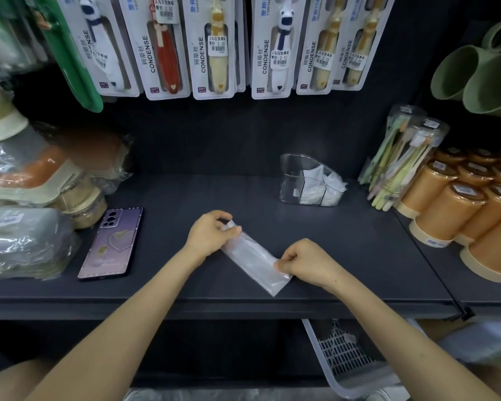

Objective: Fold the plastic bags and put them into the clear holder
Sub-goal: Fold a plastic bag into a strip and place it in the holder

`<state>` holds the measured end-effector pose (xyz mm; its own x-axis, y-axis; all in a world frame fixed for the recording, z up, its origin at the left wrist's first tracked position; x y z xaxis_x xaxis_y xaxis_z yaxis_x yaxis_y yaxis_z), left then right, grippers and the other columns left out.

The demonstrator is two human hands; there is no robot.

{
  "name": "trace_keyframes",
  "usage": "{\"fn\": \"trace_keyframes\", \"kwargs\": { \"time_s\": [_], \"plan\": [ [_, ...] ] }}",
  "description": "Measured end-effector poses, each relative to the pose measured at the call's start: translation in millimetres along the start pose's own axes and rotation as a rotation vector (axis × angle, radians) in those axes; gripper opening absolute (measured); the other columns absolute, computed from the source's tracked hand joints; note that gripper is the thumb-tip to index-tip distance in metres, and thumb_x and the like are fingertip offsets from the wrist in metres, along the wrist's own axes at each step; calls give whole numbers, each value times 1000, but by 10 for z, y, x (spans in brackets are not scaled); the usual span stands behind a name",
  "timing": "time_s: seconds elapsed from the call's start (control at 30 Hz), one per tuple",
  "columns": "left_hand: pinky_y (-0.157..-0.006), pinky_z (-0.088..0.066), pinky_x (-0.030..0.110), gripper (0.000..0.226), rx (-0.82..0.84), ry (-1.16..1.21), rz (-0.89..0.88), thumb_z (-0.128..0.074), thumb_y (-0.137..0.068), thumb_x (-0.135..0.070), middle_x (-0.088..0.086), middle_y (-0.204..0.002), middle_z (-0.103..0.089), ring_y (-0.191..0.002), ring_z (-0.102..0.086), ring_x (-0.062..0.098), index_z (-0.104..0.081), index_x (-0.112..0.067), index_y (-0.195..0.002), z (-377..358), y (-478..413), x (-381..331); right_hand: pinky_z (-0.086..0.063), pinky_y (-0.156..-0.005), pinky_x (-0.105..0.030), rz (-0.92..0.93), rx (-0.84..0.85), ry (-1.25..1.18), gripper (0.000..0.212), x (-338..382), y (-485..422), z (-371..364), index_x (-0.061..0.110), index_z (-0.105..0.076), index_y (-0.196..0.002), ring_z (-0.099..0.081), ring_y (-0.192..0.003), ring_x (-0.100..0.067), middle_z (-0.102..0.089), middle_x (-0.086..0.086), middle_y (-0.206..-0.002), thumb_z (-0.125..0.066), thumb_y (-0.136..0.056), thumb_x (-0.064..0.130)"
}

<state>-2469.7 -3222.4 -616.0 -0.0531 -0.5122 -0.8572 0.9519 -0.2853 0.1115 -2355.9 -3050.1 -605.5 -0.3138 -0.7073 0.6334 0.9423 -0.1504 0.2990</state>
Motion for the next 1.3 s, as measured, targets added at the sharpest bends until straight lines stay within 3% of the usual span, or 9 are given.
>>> {"fn": "trace_keyframes", "kwargs": {
  "time_s": [0.17,0.27,0.4,0.5,0.6,0.83,0.93,1.03,1.3],
  "plan": [
    [-59,-47,20,28,-149,76,51,-65,-91,-28,1,-86,-64,-71,-60,14,-63,-10,-112,207,64,39,-40,-62,-29,-9,29,5,28,-11,-36,-1,-9,-66,-79,-49,-65,-16,-56,-9,-69,-65,-84,18],
    [-79,-48,31,21,-366,-347,-345,-58,-92,-22,2,-93,-67,-88,-63,24,-69,-10,-105,298,242,-194,-39,-62,-29,-8,53,21,29,8,-43,0,-11,-65,-78,-47,-66,-17,-53,-9,-69,-65,-84,18],
    [-110,-36,36,44,-33,-634,-835,-37,-98,-37,2,-132,-60,-128,-51,22,-66,-16,-123,-190,574,-295,-36,-61,-30,-8,72,25,28,11,-52,0,-10,-64,-72,-44,-64,-18,-50,-11,-67,-65,-83,16],
    [-114,3,18,74,186,-667,-599,-1,-91,-62,-9,-157,-13,-145,2,6,-29,-26,-149,-384,628,-127,-37,-62,-30,4,76,23,27,19,-57,-1,-7,-65,-68,-46,-65,-18,-51,-11,-67,-65,-82,16],
    [-113,14,19,102,200,-763,-446,30,-70,-73,-7,-161,4,-141,18,3,-7,-29,-153,-473,603,22,-38,-63,-28,-15,88,3,25,5,-37,9,-3,-67,-68,-47,-65,-14,-54,-6,-66,-65,-84,16],
    [-112,18,25,55,140,-851,-315,-12,-103,-45,0,-161,10,-147,17,15,-1,-25,-154,-547,702,-69,-43,-94,-33,235,-581,212,39,191,296,159,12,-62,-126,-59,-111,-26,-64,-5,-124,-46,-97,32],
    [-112,17,25,53,115,-829,-298,-13,-104,-41,0,-161,9,-147,16,15,-1,-24,-154,-562,722,-57,-16,-117,-37,306,-347,432,79,228,265,-307,10,-37,-146,-30,-142,-26,-35,-8,-153,1,-90,51],
    [-114,13,24,52,129,-793,-271,-12,-105,-38,0,-162,6,-148,12,13,-3,-22,-154,-534,669,-32,16,-113,-33,243,-200,527,110,64,201,-445,14,-9,-153,4,-149,-16,-4,0,-162,39,-67,64],
    [-109,19,15,94,296,-849,-595,26,-75,-70,-11,-154,5,-143,14,5,-3,-22,-150,-525,454,-81,19,-113,-35,207,-176,582,94,54,204,-467,13,2,-153,11,-148,-15,5,1,-162,26,-71,52]
  ]
}}
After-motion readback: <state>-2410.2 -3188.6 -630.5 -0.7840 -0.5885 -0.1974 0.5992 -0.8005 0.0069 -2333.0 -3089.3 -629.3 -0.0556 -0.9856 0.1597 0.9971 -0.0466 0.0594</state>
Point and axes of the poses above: each hand's wrist, its own y-axis away from the middle knuckle, its own z-axis out of the back of the hand, x = y × z, the point moved 7 cm from there along -y, towards the middle knuckle
